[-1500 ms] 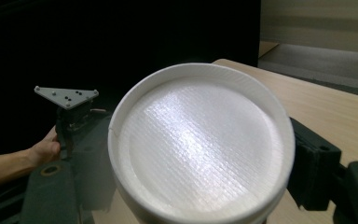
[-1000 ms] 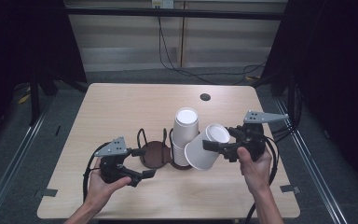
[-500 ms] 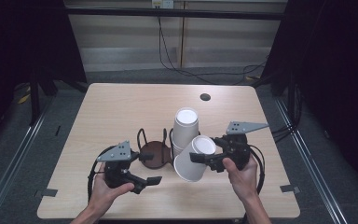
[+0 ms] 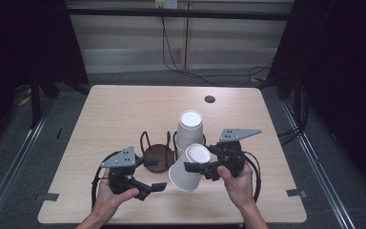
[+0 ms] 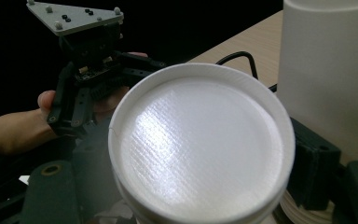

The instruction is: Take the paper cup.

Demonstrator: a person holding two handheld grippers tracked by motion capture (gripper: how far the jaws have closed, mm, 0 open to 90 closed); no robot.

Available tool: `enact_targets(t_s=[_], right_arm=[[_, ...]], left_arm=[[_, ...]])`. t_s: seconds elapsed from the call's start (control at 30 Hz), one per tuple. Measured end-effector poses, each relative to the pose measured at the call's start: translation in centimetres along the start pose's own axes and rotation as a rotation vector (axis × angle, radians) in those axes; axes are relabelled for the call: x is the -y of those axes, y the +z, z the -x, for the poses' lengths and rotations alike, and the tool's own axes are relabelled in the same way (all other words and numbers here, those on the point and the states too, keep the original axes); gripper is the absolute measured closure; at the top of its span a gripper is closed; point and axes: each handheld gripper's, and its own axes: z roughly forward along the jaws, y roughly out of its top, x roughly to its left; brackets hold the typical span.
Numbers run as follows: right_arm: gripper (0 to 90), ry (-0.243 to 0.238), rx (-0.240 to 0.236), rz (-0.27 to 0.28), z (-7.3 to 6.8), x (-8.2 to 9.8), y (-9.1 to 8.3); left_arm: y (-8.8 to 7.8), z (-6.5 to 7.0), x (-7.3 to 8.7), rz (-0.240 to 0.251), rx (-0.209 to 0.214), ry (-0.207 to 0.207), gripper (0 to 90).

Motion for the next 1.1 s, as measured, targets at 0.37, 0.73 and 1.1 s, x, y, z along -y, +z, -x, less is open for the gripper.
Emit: enact_targets(t_s=[0.37, 0.73, 1.1], right_arm=[[24.7, -0.003, -0.069, -0.038, -0.6, 0.3, 2.3], [24.8, 0.01, -0.093, -0.029, -0.5, 0.4, 2.8], [24.9, 0.008, -0.116, -0.036, -1.2, 0.5, 4.0]], left_arm=[[1.0, 0.3, 0.5, -0.02, 0.035, 0.012, 15.9], [1.7, -0.2, 0.8, -0.038, 0.076, -0.023, 14.8], [3.0, 0.4, 1.3, -0.078, 0.079, -0.005, 8.1]])
